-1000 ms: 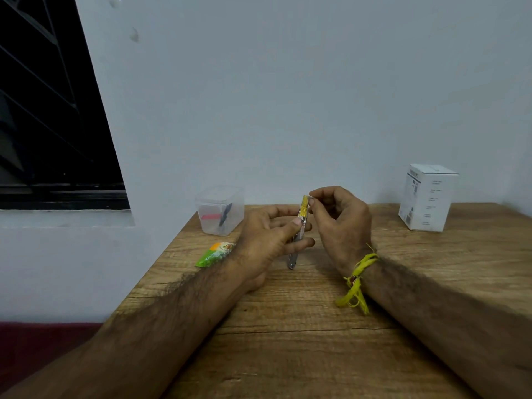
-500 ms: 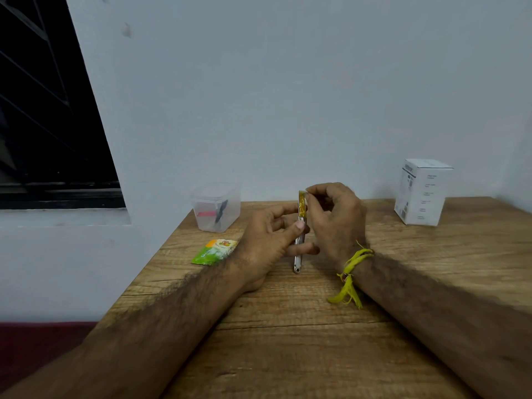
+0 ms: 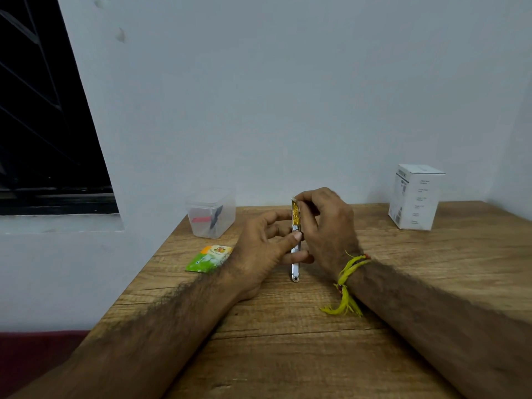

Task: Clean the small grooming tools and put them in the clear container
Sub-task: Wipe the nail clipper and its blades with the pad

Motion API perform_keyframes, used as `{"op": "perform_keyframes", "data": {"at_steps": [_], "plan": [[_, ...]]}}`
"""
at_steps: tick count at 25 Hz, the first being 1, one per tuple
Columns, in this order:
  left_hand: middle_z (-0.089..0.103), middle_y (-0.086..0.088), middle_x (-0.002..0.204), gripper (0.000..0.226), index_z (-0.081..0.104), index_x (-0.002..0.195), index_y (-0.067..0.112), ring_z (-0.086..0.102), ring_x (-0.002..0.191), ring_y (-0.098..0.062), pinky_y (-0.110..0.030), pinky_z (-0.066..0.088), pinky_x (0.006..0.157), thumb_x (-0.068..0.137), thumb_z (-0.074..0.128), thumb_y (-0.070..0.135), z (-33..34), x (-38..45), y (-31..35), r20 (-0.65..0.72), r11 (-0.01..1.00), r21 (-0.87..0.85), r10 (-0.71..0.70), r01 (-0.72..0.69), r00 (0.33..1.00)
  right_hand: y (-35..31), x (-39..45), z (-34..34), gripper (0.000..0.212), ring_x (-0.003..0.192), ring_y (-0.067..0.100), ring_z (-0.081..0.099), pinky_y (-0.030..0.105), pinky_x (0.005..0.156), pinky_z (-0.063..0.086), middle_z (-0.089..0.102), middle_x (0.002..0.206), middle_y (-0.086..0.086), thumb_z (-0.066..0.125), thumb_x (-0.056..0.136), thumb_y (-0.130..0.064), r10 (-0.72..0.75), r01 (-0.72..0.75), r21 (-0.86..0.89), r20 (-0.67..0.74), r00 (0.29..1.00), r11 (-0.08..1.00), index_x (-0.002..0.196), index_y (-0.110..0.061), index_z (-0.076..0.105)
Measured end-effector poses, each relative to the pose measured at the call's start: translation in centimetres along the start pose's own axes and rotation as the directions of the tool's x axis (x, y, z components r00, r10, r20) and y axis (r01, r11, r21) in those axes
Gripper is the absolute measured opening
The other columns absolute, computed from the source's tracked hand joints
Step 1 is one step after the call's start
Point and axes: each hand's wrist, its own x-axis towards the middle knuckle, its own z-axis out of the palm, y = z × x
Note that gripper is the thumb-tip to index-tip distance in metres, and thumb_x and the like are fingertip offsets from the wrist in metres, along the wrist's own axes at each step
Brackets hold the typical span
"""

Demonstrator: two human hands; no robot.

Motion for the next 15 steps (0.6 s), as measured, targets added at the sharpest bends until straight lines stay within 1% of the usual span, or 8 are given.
{"op": "perform_keyframes", "data": {"at_steps": [2,5,6,9,12,15], "plan": [[0.072,-0.019,0.106,0.034,0.060,0.125,0.004,0.076,0.084,-0.029,-0.030,0.062,0.068,0.093,0.064,-0.006,0.05,-0.07,0.06,0.001,1.000,-0.003,-0.006,0.006,1.000,-0.02,0.09,0.13,0.010,0.083,0.012,0.060,0.024,0.076,0.049,0.066,0.086,0.003,0.063,0.089,0.001,0.006,-0.006,0.000,-0.020,1.000,1.000,0.092,-0.007,0.070],[0.072,-0.016,0.098,0.033,0.059,0.124,0.003,0.076,0.081,-0.025,-0.028,0.061,0.066,0.092,0.065,-0.006,0.16,0.00,0.07,-0.018,1.000,-0.023,-0.013,0.012,1.000,-0.09,0.05,0.42,0.010,0.083,0.014,0.060,0.026,0.076,0.049,0.065,0.086,0.005,0.062,0.090,0.001,-0.012,0.012,-0.011,0.015,1.000,1.000,0.092,-0.005,0.070],[0.071,-0.018,0.098,0.033,0.059,0.124,0.003,0.076,0.081,-0.026,-0.028,0.061,0.066,0.092,0.065,-0.006,0.20,-0.01,0.09,-0.017,1.000,-0.019,-0.015,0.014,1.000,0.02,0.04,0.40,0.010,0.083,0.015,0.060,0.027,0.076,0.049,0.065,0.086,0.005,0.062,0.090,0.001,-0.015,0.015,-0.016,0.012,1.000,1.000,0.092,-0.005,0.070],[0.070,-0.025,0.108,0.035,0.058,0.126,0.003,0.075,0.082,-0.040,-0.033,0.063,0.069,0.093,0.065,-0.005,0.17,-0.13,0.13,-0.004,1.000,0.005,-0.018,0.018,1.000,0.27,0.25,0.34,0.011,0.083,0.014,0.060,0.027,0.076,0.049,0.066,0.087,0.005,0.062,0.090,0.001,-0.001,0.001,-0.020,-0.027,1.000,1.000,0.092,-0.006,0.070],[0.070,-0.024,0.106,0.034,0.058,0.125,0.002,0.075,0.081,-0.035,-0.031,0.062,0.066,0.093,0.064,-0.007,0.36,-0.13,0.12,-0.016,1.000,-0.012,-0.018,0.018,1.000,0.28,0.24,0.41,0.011,0.084,0.013,0.059,0.026,0.076,0.049,0.066,0.089,0.005,0.061,0.091,0.001,-0.038,0.038,-0.036,0.012,0.999,0.999,0.093,-0.005,0.070],[0.070,-0.023,0.102,0.032,0.059,0.123,0.002,0.075,0.079,-0.034,-0.030,0.062,0.065,0.093,0.063,-0.007,0.28,-0.25,0.13,-0.009,1.000,-0.006,-0.013,0.013,1.000,0.37,0.18,0.36,0.010,0.085,0.015,0.060,0.028,0.077,0.049,0.065,0.090,0.005,0.060,0.092,-0.001,-0.056,0.058,-0.051,0.031,0.998,0.997,0.094,-0.005,0.070]]}}
